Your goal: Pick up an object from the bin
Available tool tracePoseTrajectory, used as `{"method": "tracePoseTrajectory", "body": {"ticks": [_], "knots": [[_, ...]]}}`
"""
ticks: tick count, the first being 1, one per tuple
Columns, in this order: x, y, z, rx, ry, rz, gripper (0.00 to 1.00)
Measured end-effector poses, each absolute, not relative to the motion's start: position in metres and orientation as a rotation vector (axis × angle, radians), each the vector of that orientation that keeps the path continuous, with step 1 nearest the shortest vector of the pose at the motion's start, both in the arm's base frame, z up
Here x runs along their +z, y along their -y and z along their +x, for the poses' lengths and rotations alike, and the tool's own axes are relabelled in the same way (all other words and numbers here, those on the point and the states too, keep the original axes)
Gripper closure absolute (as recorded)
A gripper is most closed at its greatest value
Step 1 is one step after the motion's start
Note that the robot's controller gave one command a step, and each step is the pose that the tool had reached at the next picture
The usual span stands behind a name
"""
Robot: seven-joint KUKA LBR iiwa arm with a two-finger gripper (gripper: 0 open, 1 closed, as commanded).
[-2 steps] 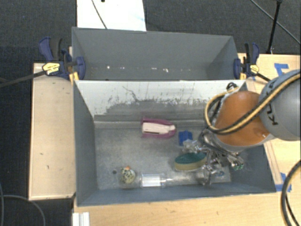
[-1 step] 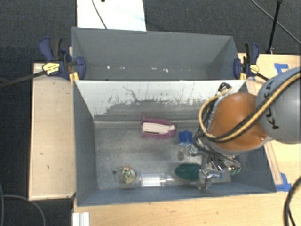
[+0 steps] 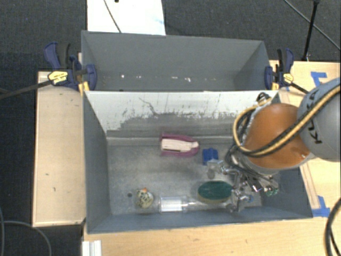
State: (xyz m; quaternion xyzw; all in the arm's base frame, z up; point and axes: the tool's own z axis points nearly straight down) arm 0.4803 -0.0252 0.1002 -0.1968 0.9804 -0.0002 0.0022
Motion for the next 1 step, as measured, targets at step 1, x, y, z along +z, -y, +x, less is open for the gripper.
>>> {"method": "tracePoseTrajectory", "body": {"ticks": [1], "knots": [[0.0709,0.0313,0.4846,-0.001,-3.09,-0.509,0.0]]}}
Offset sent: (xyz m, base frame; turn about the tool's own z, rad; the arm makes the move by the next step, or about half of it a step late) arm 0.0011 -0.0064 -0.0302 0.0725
